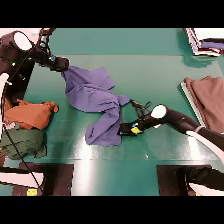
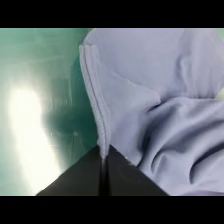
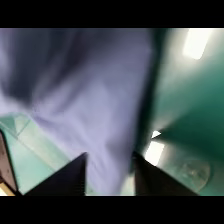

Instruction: Fold the shirts.

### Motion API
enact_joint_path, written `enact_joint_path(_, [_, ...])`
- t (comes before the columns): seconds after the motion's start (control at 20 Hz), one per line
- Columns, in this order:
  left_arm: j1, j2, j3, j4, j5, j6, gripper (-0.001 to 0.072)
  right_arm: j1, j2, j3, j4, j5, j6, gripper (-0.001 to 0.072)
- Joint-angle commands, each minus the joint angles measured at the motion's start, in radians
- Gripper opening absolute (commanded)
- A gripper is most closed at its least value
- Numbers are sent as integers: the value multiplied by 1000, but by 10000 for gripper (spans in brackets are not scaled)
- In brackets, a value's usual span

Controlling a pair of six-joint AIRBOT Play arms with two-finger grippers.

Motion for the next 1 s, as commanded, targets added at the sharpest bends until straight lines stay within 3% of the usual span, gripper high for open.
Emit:
enact_joint_path(0.0, [0, 1, 3, 2, -18, 2, 24, 62, -111, 89, -7, -35, -9, 217])
enact_joint_path(0.05, [0, 1, 7, 2, -23, 2, 24, 62, -121, 111, -32, -24, -8, 75])
enact_joint_path(0.1, [0, 1, 17, 4, -33, 2, 24, 60, -121, 131, -69, -21, -1, 16])
enact_joint_path(0.35, [0, 84, 131, 56, -48, 0, 24, -47, 20, 225, -449, 103, 176, 14])
enact_joint_path(0.55, [0, 264, 270, 84, -50, 2, 23, -256, 234, 393, -734, 330, 196, 14])
enact_joint_path(0.95, [0, 650, 362, 64, 3, 0, 24, -536, 552, 789, -773, 413, 113, 14])
